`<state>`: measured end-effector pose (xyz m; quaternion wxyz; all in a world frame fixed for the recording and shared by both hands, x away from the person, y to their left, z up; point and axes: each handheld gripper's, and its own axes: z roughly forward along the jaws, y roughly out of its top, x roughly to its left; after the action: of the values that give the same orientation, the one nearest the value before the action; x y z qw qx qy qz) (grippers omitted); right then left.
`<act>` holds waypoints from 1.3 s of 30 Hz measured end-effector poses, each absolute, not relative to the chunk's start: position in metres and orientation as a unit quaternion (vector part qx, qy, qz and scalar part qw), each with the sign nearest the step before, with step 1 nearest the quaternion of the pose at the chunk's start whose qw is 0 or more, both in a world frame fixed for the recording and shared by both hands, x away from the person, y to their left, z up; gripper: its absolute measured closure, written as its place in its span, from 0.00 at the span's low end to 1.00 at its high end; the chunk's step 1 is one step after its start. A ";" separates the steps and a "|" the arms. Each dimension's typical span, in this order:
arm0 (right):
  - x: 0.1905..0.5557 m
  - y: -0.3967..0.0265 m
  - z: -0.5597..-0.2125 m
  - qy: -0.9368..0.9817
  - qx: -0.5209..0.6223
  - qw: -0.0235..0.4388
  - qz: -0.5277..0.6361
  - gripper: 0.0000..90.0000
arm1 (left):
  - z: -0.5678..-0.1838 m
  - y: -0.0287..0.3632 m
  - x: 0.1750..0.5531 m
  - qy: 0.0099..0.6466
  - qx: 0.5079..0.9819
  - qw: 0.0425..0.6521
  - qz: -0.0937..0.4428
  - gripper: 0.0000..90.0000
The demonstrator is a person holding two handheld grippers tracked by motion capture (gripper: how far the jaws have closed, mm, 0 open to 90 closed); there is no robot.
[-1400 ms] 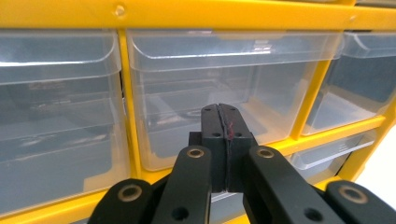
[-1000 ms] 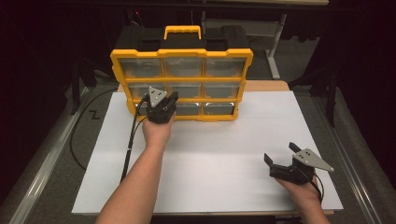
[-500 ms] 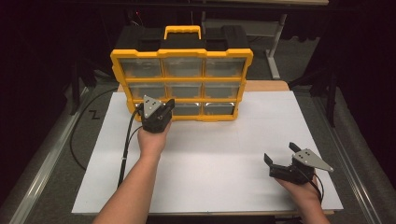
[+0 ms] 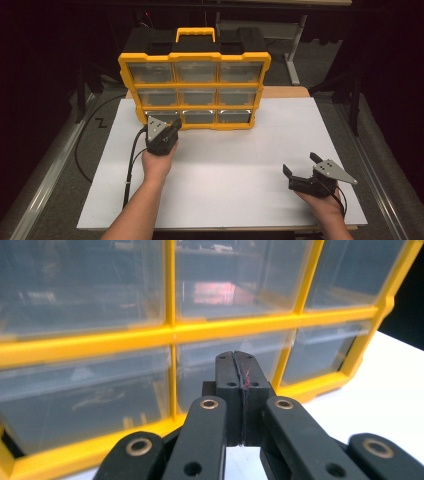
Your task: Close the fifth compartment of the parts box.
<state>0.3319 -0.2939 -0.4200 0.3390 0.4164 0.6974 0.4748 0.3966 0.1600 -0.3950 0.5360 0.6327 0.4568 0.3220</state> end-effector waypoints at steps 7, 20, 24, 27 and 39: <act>0.331 -0.294 -0.420 0.697 0.417 0.340 0.474 0.01 | -0.408 0.167 0.379 0.451 0.647 0.528 0.316 0.99; 0.330 -0.295 -0.419 0.696 0.417 0.341 0.475 0.01 | -0.417 0.190 0.340 0.444 0.663 0.512 0.318 0.99; 0.330 -0.295 -0.419 0.696 0.417 0.342 0.475 0.01 | -0.417 0.195 0.331 0.441 0.667 0.510 0.318 0.99; 0.330 -0.294 -0.419 0.696 0.416 0.342 0.474 0.01 | -0.418 0.200 0.323 0.441 0.669 0.510 0.312 0.99; 0.330 -0.294 -0.420 0.699 0.414 0.342 0.472 0.01 | -0.422 0.223 0.291 0.428 0.657 0.519 0.341 0.99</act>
<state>0.3299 -0.2939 -0.4202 0.3421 0.4141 0.6990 0.4722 0.2909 0.2234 -0.4218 0.5187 0.6566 0.4283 0.3412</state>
